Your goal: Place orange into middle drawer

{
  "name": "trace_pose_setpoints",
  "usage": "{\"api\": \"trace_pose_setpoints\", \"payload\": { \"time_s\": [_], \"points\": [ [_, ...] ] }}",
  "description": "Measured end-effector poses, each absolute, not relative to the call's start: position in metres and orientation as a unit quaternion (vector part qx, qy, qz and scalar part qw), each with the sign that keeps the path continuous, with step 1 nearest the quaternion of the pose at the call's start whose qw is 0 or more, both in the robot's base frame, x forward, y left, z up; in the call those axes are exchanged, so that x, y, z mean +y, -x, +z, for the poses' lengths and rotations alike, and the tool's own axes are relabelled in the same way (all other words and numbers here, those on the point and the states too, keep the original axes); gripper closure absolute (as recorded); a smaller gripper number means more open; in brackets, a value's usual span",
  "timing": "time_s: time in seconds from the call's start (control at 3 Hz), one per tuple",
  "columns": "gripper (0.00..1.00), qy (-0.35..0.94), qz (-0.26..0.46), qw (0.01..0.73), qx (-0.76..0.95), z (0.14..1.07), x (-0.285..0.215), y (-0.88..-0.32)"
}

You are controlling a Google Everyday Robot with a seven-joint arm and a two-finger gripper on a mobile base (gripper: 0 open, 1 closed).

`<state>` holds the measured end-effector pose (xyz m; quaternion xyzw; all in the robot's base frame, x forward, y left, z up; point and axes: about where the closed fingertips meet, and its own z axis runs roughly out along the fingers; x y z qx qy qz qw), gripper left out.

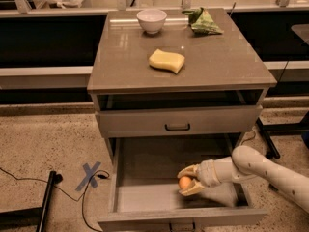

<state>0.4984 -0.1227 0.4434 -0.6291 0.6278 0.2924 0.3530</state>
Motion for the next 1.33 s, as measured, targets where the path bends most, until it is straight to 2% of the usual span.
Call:
{"api": "trace_pose_setpoints", "payload": {
  "time_s": [0.67,1.0,1.33],
  "points": [
    [1.00,0.615,0.328,0.306,0.649,0.415,-0.118,-0.496],
    [0.86,0.599,0.331,0.309,0.661,0.408,-0.120,-0.499],
    [0.62,0.588,0.326,0.314,0.670,0.402,-0.123,-0.502]
  ]
}}
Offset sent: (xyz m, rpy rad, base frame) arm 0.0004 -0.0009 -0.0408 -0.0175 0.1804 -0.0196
